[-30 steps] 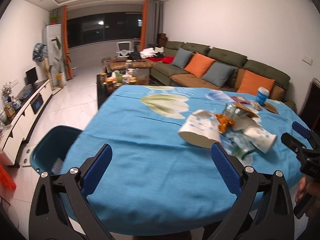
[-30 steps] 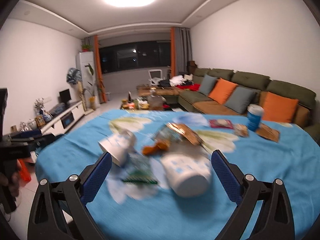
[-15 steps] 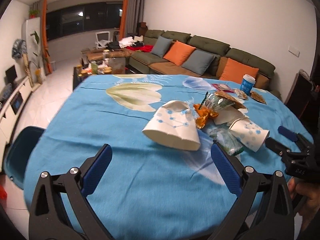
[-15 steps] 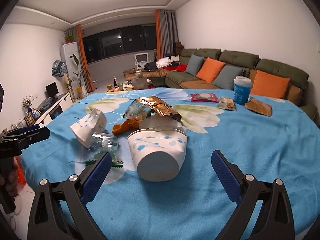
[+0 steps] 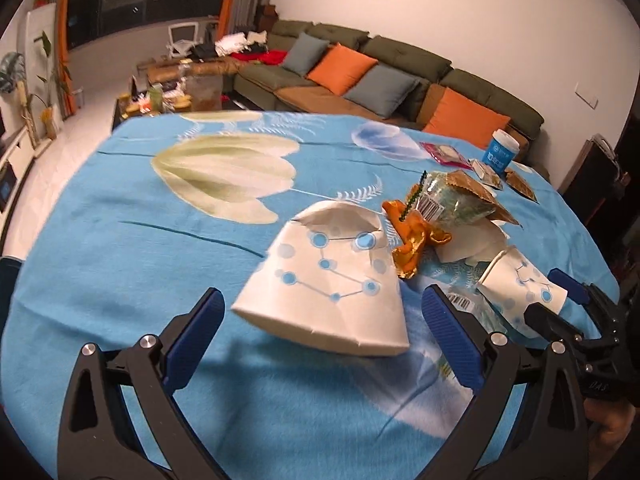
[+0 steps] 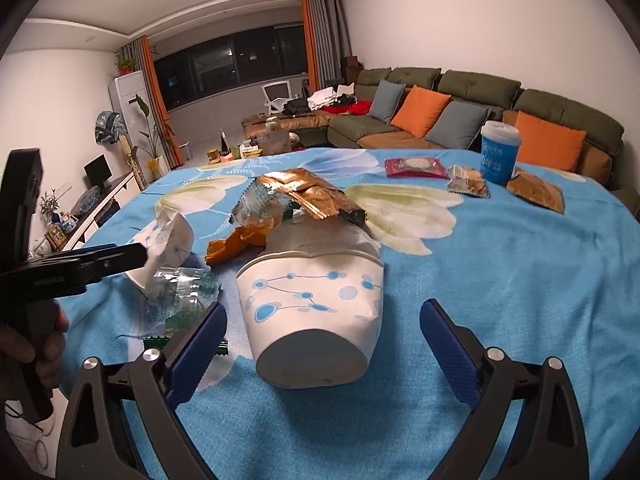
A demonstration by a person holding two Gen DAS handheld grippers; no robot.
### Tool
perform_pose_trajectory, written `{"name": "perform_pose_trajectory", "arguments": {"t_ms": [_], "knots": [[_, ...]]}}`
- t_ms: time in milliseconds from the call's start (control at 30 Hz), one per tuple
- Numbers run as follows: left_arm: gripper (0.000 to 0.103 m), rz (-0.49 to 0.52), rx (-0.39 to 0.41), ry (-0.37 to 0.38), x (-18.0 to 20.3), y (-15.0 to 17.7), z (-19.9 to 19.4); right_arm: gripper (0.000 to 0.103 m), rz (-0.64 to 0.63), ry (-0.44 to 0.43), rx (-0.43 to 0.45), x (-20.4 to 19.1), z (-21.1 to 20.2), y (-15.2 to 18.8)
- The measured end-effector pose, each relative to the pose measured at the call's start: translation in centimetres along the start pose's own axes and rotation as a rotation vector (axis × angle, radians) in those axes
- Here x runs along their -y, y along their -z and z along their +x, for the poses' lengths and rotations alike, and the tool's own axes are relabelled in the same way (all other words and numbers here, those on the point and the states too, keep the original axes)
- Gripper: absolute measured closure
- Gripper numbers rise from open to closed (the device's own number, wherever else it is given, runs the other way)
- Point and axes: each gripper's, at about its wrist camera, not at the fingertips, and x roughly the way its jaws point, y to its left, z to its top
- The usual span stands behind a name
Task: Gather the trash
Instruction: 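Grasp a white paper cup with the left gripper while the right gripper grasps another cup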
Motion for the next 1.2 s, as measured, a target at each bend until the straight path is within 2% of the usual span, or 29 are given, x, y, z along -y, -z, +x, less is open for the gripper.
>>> {"name": "perform_pose_trajectory", "arguments": {"t_ms": [133,200,300,467,567,767,933,1067,1200], "knots": [[0.006,-0.01,-0.052,-0.001,-0.1,-0.5,2.1,0.017,0.0,0.001,-0.026,0.0,0.7,0.1],[0.006,-0.015,-0.063,0.004,-0.2,-0.6,2.6,0.024,0.001,-0.004,-0.038,0.1,1.0,0.1],[0.014,-0.012,-0.068,-0.004,-0.3,-0.7,3.1,0.031,-0.004,-0.009,-0.054,0.1,1.4,0.1],[0.017,-0.016,-0.059,-0.002,-0.3,-0.6,2.9,0.032,0.002,-0.014,-0.054,0.2,1.4,0.2],[0.017,-0.026,-0.039,0.025,-0.4,-0.4,2.1,0.033,0.005,-0.01,-0.049,0.3,1.2,0.2],[0.017,-0.049,0.038,0.051,-0.8,0.0,-1.4,0.033,0.009,0.014,-0.013,0.7,-0.9,0.0],[0.017,-0.065,0.129,0.03,-2.1,0.3,-6.1,0.033,-0.018,0.016,0.061,-0.3,-4.0,-1.3],[0.017,-0.086,0.195,-0.011,-4.3,0.7,-9.9,0.033,-0.063,-0.03,0.1,-2.4,-4.8,-2.9],[0.017,-0.13,0.248,-0.067,-7.6,1.5,-13.5,0.033,-0.134,-0.108,0.119,-6.3,-4.1,-4.6]]}}
